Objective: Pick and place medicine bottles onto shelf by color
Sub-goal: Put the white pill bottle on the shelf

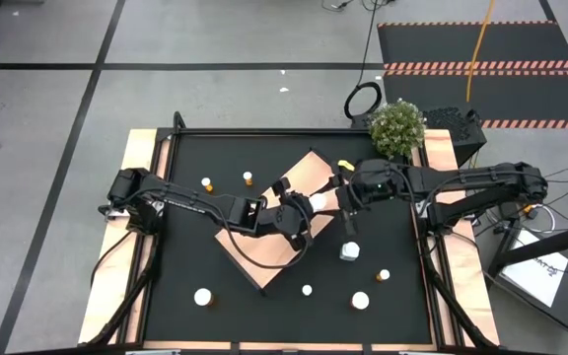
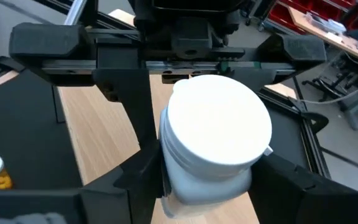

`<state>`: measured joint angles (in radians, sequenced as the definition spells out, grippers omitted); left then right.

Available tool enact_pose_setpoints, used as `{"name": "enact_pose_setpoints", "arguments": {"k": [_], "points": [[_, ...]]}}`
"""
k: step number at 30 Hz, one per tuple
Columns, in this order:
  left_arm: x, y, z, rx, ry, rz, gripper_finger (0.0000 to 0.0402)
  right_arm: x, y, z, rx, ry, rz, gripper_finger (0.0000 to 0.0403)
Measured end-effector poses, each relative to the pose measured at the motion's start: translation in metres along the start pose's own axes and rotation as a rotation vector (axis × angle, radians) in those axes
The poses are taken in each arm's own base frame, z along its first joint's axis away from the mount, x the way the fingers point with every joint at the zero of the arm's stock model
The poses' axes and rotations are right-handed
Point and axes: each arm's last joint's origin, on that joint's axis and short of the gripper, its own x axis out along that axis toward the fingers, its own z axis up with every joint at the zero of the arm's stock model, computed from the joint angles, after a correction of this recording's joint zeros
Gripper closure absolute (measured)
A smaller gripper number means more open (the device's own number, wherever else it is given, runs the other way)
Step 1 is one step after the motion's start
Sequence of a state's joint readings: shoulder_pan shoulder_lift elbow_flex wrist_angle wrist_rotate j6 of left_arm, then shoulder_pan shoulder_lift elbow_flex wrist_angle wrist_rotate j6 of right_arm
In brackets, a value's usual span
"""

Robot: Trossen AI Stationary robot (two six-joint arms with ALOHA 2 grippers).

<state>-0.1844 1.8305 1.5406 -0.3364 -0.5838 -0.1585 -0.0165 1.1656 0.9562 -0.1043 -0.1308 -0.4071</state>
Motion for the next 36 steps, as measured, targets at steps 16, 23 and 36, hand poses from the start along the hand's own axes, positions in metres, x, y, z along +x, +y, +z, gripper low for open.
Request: {"name": "enact_pose_setpoints", "arguments": {"k": [16,23,36], "points": [[-0.003,0.010,0.005,0.080,-0.018,0.072,0.0124,-0.008,-0.030,-0.011,0.022,-0.075,0.075,0.0203],[0.001,0.022,0.007,0.083,-0.005,0.074,0.0187,-0.008,-0.034,-0.012,0.041,-0.071,0.055,0.0203],[0.005,0.029,0.008,0.121,-0.001,0.106,0.0228,-0.007,-0.033,-0.007,0.171,-0.059,-0.082,0.0141]]}}
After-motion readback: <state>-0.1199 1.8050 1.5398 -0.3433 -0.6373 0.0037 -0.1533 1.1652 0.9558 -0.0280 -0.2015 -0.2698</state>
